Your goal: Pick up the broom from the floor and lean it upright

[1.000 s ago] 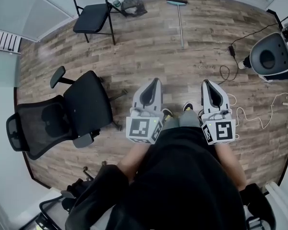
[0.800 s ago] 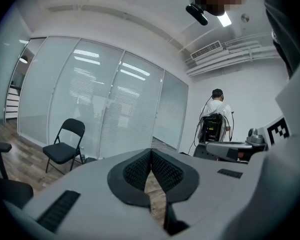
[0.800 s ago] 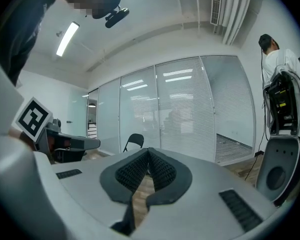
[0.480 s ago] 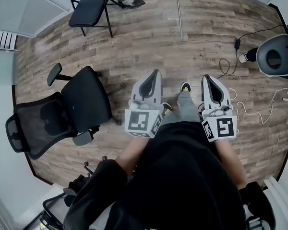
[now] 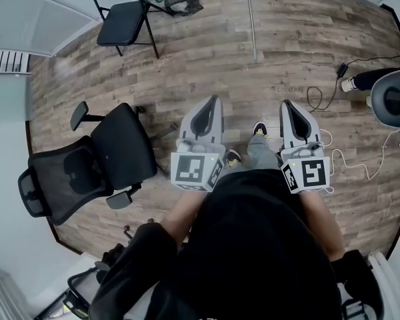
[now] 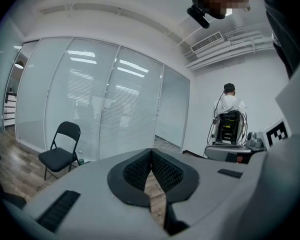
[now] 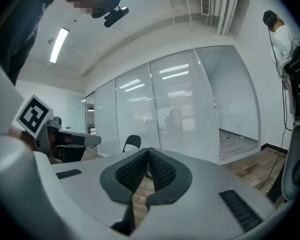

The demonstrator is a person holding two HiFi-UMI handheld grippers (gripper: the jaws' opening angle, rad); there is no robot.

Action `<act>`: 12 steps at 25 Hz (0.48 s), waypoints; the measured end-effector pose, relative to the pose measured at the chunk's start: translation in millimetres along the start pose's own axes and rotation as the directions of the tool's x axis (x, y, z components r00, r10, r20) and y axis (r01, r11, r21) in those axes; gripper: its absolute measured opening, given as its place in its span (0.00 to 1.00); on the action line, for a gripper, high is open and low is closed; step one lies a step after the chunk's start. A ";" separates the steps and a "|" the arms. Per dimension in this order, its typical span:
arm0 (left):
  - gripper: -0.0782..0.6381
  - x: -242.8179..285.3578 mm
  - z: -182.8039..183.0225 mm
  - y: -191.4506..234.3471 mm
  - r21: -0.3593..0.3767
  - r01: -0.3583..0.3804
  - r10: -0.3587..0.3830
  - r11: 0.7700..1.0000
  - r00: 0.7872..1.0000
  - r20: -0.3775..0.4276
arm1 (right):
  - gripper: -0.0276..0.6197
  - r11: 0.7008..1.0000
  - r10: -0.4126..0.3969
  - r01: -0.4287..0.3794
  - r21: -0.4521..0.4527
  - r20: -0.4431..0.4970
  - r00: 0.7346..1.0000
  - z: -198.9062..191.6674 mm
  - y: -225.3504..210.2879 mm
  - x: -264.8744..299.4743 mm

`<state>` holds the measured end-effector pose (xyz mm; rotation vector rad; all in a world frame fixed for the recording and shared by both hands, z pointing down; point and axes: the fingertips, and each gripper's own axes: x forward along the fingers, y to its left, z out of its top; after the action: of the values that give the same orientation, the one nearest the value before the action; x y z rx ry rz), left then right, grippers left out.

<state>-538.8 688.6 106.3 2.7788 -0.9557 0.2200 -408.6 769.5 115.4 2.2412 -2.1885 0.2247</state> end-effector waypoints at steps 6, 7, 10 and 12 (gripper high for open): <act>0.14 54.9 16.8 -6.1 0.035 -0.018 0.018 0.999 1.000 -0.017 | 0.07 0.999 -0.020 0.019 0.044 0.032 0.999 11.0 -60.7 25.2; 0.14 63.3 19.3 -8.1 0.041 -0.020 0.021 0.999 1.000 -0.017 | 0.07 0.998 -0.025 0.023 0.051 0.037 0.999 11.7 -70.7 28.4; 0.14 82.8 24.7 -13.9 0.047 -0.026 0.026 0.999 1.000 -0.014 | 0.07 0.997 -0.029 0.026 0.066 0.045 0.999 10.8 -93.0 35.6; 0.14 92.4 27.5 -18.1 0.047 -0.026 0.027 0.999 1.000 -0.014 | 0.07 0.998 -0.028 0.025 0.066 0.041 0.999 8.5 -103.3 39.3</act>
<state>-453.3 641.6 95.9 2.8041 -0.9964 0.2699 -304.2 732.6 121.3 2.3285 -2.2018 0.2549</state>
